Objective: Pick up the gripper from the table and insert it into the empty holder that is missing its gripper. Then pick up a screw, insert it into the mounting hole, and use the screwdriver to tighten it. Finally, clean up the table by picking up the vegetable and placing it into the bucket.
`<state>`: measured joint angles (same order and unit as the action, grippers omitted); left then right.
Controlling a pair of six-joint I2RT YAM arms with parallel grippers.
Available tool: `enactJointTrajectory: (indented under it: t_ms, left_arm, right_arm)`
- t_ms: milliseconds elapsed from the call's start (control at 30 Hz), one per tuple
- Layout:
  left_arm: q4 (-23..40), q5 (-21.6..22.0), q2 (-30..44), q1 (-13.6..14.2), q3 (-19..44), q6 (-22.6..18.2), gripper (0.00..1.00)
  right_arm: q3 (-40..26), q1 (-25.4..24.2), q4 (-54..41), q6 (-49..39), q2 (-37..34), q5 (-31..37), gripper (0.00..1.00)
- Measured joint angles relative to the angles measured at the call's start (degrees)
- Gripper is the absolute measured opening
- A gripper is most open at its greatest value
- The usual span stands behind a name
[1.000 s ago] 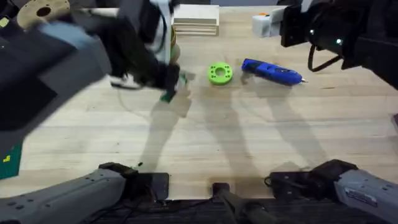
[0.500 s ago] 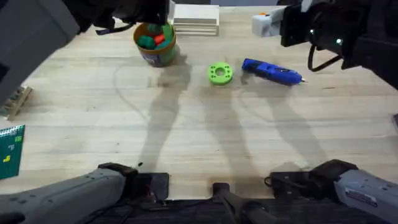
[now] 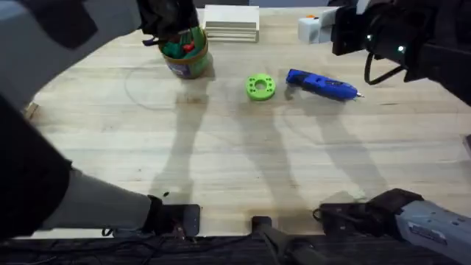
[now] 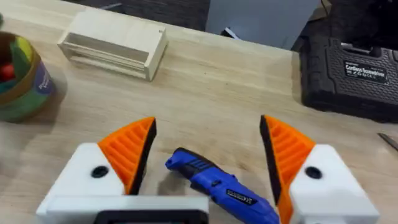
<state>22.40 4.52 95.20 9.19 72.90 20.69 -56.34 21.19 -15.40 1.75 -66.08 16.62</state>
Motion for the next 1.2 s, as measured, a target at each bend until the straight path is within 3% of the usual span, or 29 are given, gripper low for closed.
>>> enactJointTrajectory:
  t_ms: [167,200,367,400,600,833,933,1200]
  left_arm:
    - [-0.16,0.03,2.05,0.0,0.0,0.83,0.022]
    - [-0.14,0.04,2.21,0.0,0.0,0.79,0.083]
    - [-0.44,0.08,2.24,0.0,0.0,1.07,0.844]
    - [-0.39,0.06,2.24,0.0,0.0,1.43,0.93]
    - [4.18,0.08,-1.04,0.94,0.0,1.39,0.964]
    - [23.11,0.08,-17.98,5.14,0.0,1.27,0.971]
    - [30.12,0.06,-25.49,7.43,0.0,-1.23,0.971]
    - [41.38,0.08,-36.77,9.42,0.0,-5.43,0.971]
  right_arm:
    - [0.0,0.0,0.0,-0.01,0.0,0.0,0.975]
    - [0.0,0.0,0.0,0.0,0.0,0.0,0.976]
    - [0.0,0.0,-0.07,0.01,0.0,0.0,0.975]
    - [0.0,0.0,-0.11,0.01,0.0,0.0,0.974]
    - [0.0,0.0,-0.5,0.01,0.3,0.0,0.99]
    - [-1.28,0.0,-8.47,-0.01,7.43,0.0,0.99]
    - [-4.02,0.0,-14.04,0.01,10.41,0.0,0.99]
    - [-6.43,0.0,-28.48,3.08,16.25,0.0,0.989]
